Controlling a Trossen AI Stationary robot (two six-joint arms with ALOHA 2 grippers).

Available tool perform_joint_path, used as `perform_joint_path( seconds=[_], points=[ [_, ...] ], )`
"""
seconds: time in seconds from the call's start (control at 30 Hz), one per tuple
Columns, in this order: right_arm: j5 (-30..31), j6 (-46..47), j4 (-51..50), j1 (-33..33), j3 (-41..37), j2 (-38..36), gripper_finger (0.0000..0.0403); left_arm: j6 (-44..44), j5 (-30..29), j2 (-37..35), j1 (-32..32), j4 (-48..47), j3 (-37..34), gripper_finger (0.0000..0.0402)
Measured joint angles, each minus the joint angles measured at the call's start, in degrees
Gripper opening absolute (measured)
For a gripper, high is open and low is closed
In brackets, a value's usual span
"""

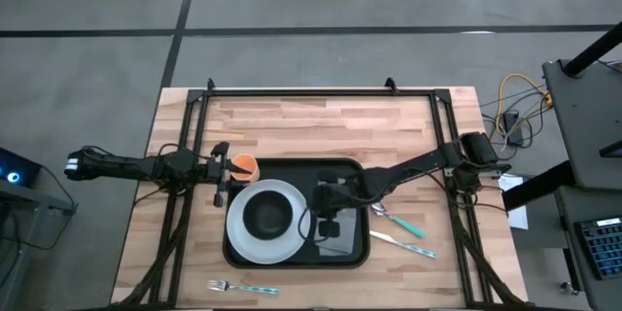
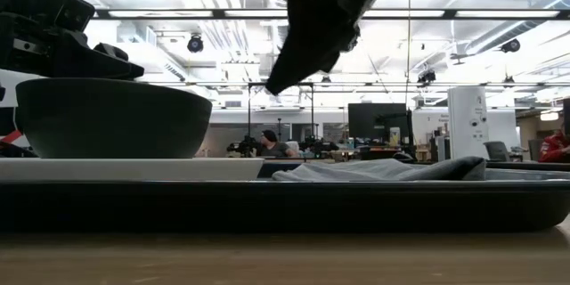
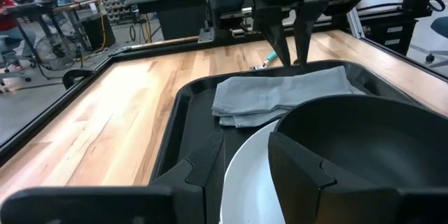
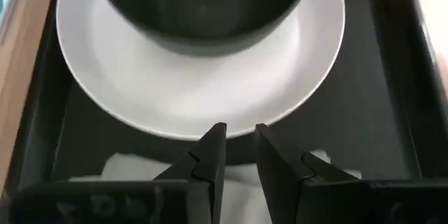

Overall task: Set up tray
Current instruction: Put the fork on the table napkin

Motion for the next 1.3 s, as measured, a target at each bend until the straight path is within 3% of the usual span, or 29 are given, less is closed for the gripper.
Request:
perform_joint_path(
  seconds=[0.33, 0.43, 0.5, 0.67, 0.73, 0.9, 1.1, 1.17, 1.3],
  points=[
    [-0.51, 4.48, 4.90, 0.10, -0.42, 0.72, 0.0068, -1.06, 0.01, -0.11, 0.00, -0.03, 0.04, 0.0093],
    [-1.09, 0.17, 6.66, 0.97, -1.69, 0.50, 0.0068, -1.06, -0.02, -0.02, 0.00, -0.19, 0.11, 0.0093],
    [-4.60, -4.02, 10.37, 1.72, -3.37, 0.39, 0.0068, -1.04, -0.03, -0.02, 0.01, -0.11, 0.04, 0.0093],
    [-22.53, -10.97, 17.98, 1.91, -6.78, 0.33, 0.0068, -1.06, -0.01, 0.00, 0.00, 0.04, 0.00, 0.0093],
    [-25.13, -11.13, 17.85, 1.21, -7.67, -0.32, 0.0068, -1.06, -0.01, -0.02, 0.00, -0.02, 0.07, 0.0093],
    [-25.00, -10.63, 19.92, -1.40, -12.35, -4.64, 0.0068, -1.06, -0.03, -0.02, 0.01, 0.02, 0.07, 0.0093],
    [-24.79, -9.15, 33.05, -3.73, -27.07, -14.87, 0.0068, -1.06, -0.05, -0.04, -0.01, 0.15, 0.10, 0.0093],
    [-21.42, -8.82, 37.72, -3.93, -32.62, -19.04, 0.0068, -1.06, -0.09, -0.11, -0.02, 0.15, 0.11, 0.0093],
    [-7.48, -6.20, 42.87, -3.61, -42.37, -27.74, 0.0068, -1.08, -0.03, 0.00, 0.00, 0.24, 0.02, 0.0093]
  ],
)
